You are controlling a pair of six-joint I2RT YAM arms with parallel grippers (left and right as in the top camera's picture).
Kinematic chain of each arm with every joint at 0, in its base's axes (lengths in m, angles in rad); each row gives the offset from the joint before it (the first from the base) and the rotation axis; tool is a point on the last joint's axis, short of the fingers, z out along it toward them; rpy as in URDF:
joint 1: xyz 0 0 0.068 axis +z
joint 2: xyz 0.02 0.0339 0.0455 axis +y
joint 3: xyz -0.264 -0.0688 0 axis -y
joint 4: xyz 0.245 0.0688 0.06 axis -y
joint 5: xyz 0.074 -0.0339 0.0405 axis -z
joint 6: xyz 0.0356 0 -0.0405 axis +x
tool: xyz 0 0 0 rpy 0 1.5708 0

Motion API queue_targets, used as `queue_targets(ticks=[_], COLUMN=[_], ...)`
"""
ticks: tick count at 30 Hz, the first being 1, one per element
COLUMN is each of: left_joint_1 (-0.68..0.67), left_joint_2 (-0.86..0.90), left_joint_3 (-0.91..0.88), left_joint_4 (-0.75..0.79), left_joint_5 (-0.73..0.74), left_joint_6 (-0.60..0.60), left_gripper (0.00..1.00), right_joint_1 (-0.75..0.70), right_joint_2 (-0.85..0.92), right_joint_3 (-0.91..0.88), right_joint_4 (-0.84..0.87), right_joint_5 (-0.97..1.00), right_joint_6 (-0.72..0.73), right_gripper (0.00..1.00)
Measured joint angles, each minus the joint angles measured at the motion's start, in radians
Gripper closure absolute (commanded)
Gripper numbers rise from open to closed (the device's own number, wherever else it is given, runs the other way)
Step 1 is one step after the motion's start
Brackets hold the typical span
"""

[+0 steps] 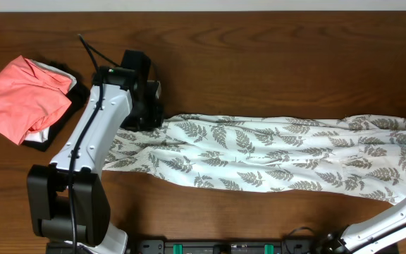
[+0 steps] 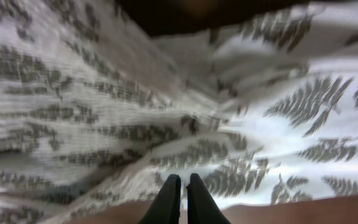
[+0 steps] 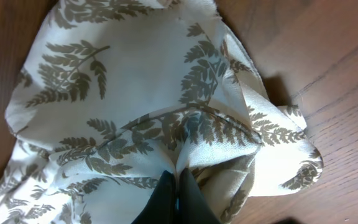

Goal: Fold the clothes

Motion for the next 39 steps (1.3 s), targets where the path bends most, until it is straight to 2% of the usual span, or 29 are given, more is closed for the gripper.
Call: queue_targets(ticks=[4,9,21,24,29,39], left_joint_1=[0.0,0.0,0.0,0.0,0.0,0.0], left_joint_2=[0.0,0.0,0.0,0.0,0.0,0.0], left_joint_3=[0.0,0.0,0.0,0.0,-0.001,-0.001], left_joint_4=[0.049,0.081,0.084,0.09,0.095,0.097], left_joint_5=[0.003,0.003,0.003,0.003,0.003,0.003], left_joint_6=[-0.013,-0.022,-0.029,-0.029,-0.029,-0.029], left_gripper=[0.92,0.92,0.92,0.92,0.92,0.92], right_joint_1=[0.0,0.0,-0.011,-0.017,-0.018,0.01], right_joint_2=[-0.001,-0.002,-0.002,-0.002,-0.002,-0.003], right_joint_3=[-0.039,-0.114,-0.137,-0.137,-0.137,-0.107], right_joint_4=[0.01,0.056,0.082,0.09,0.113,0.173], right_joint_5=[0.024,0.056,0.229,0.244,0.197,-0.051], right_joint_6=[0.005,0.019,0.1,0.114,0.12,0.027], right_gripper=[0.98,0.85,0.85,0.82,0.72,0.71])
